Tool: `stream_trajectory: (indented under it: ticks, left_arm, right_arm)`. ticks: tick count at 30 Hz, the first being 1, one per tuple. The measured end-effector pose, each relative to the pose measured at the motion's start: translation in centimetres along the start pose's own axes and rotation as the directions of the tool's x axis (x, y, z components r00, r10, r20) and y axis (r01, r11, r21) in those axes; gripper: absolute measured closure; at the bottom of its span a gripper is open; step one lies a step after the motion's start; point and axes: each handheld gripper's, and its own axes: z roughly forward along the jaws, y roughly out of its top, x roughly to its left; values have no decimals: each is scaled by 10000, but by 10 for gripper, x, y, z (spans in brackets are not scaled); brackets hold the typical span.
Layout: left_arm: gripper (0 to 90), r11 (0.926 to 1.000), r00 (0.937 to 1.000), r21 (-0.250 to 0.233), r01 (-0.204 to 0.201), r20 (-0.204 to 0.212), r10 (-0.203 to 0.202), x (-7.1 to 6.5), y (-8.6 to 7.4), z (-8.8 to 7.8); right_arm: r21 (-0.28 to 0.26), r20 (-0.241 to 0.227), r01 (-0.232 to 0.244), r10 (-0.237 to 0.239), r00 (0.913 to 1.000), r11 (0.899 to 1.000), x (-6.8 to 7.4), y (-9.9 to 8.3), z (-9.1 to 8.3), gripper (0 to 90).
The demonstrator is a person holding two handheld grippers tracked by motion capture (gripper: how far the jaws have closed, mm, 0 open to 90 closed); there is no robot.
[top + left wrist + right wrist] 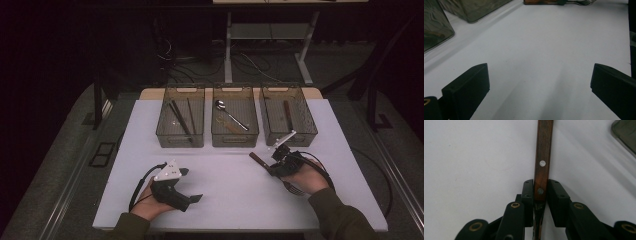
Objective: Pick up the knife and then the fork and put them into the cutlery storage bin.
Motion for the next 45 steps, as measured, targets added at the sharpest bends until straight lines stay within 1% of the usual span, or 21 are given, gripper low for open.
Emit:
stream_trajectory:
  ticks: [6,8,10,13,14,16,18,19,21,22,24,25,26,29,32,34,35,37,40,42,45]
  left_arm:
    - [11,10000,10000,5,3,29,-3,0,0,0]
    - [11,10000,10000,4,-9,37,9,0,0,0]
    - [11,10000,10000,0,-13,41,13,0,0,0]
    - [11,10000,10000,18,-18,41,18,0,0,1]
    - [11,10000,10000,22,-28,43,28,0,0,1]
    - [11,10000,10000,49,-35,41,35,0,0,1]
    - [11,10000,10000,21,-30,37,30,0,0,1]
    - [11,10000,10000,-4,-9,44,9,0,0,0]
    - [11,10000,10000,-8,-7,41,7,0,0,0]
    - [11,10000,10000,-5,-9,42,9,0,0,0]
    - [11,10000,10000,-3,-20,62,20,0,0,1]
    - [11,10000,10000,2,-27,67,27,0,0,1]
    - [11,10000,10000,0,-32,68,32,0,0,1]
    - [11,10000,10000,-11,-13,49,13,0,0,0]
    - [11,10000,10000,-11,-8,49,8,0,0,0]
    - [11,10000,10000,1,-18,53,17,0,0,1]
    - [11,10000,10000,-7,-10,48,10,0,0,1]
    - [11,10000,10000,-17,-5,46,5,0,0,1]
    - [11,10000,10000,-4,3,36,-3,0,0,0]
    - [11,10000,10000,-18,4,32,-4,0,0,0]
    - [11,10000,10000,-19,4,18,-4,1,0,0]
  right_arm:
    - [925,0,-38,39,10000,9957,-1,13,2,749]
    - [1289,12,-57,56,10000,9916,0,18,2,749]
    - [1540,70,-37,27,10000,9881,1,22,3,749]
    - [2017,230,-77,31,9997,9794,3,28,5,750]
    - [2171,160,-19,-17,9999,9761,2,31,6,750]
    - [2542,185,-8,-40,9998,9672,2,36,8,759]
    - [2901,179,200,-263,9995,9568,4,40,9,765]
    - [3005,316,409,-528,9981,9529,4,42,10,767]
    - [2973,255,545,-650,9976,9532,5,42,9,767]
    - [2887,123,591,-655,9978,9556,4,40,9,768]
    - [2636,73,526,-565,9984,9632,3,38,7,768]
    - [2486,132,516,-566,9983,9672,2,36,6,768]
    - [2350,160,412,-463,9988,9711,1,35,4,768]
    - [1836,54,217,-231,9997,9828,-2,31,-3,768]
    - [1164,-40,123,-119,9999,9931,-6,26,-11,769]
    - [603,-81,29,-24,10000,9982,-10,22,-17,768]
    - [377,-184,-86,93,9998,9993,-11,19,-19,769]
    - [-157,-319,-177,171,9993,9997,-13,15,-24,769]
    - [-863,-437,-418,382,9983,9954,-19,9,-32,768]
    - [-1378,-541,-676,606,9967,9882,-22,7,-39,768]
    - [-2255,-736,-936,789,9942,9697,-28,1,-47,768]
